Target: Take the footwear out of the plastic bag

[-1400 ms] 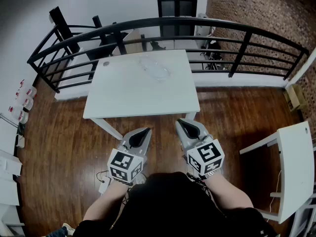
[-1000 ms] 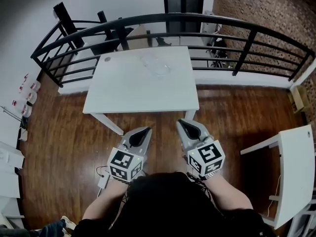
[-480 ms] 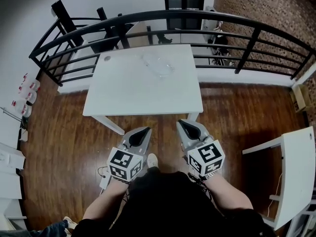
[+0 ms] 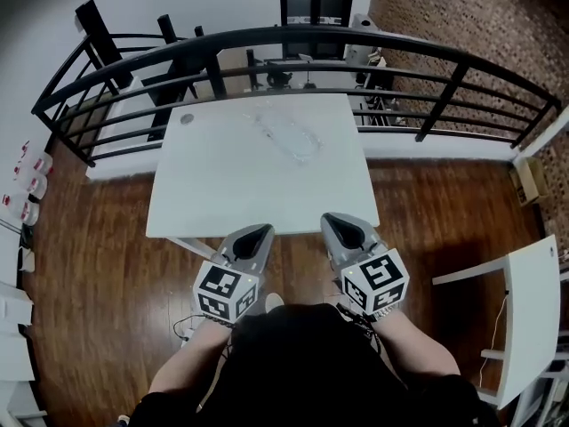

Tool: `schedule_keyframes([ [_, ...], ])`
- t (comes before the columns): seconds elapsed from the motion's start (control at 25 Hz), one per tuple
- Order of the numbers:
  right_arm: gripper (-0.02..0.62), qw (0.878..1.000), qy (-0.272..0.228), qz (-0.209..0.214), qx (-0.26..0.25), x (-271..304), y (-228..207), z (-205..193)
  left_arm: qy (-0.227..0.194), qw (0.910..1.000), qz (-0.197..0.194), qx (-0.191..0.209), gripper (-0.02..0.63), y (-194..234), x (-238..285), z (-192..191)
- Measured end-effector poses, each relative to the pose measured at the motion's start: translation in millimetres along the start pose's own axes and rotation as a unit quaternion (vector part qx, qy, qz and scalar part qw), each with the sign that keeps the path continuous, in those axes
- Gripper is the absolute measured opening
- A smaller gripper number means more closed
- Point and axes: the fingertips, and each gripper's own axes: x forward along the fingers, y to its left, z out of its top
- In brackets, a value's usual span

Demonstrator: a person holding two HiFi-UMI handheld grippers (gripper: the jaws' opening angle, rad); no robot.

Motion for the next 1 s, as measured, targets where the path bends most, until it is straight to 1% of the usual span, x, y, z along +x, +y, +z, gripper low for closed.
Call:
schedule_keyframes([
  [0.2,-0.009,1.0,0.015,-0.009,-0.001,41.9,4.0,1.9,0.005,0.9999,-0.014,0.002,0.012,46.8,9.3,4.7],
  [0.4,-0.009,0.999,0.036,-0.003,0.007,69.5,-11.8,-1.6,0.008,0.9999,-0.012,-0.004,0.012,73.1,30.1,12.7],
  [0.56,-0.009,0.999,0.041,0.009,0.017,89.3,-39.1,-6.5,0.013,0.9999,0.001,-0.008,0.012,87.1,57.8,16.8],
  [0.68,-0.009,0.998,0.044,0.023,0.028,103.0,-64.7,-11.0,0.022,0.9996,0.014,-0.005,0.012,90.4,79.5,20.4],
  [0.8,-0.009,0.998,0.041,0.042,0.033,115.2,-90.2,-7.3,0.031,0.999,0.033,0.002,0.012,98.5,100.9,30.7],
  [0.92,-0.009,0.997,0.036,0.053,0.038,119.4,-117.2,-9.2,0.035,0.9981,0.051,0.004,0.012,102.4,120.7,39.6],
  [1.0,-0.009,0.997,0.034,0.061,0.041,118.3,-126.9,-16.8,0.037,0.9974,0.06,0.011,0.012,101.0,126.7,39.6],
])
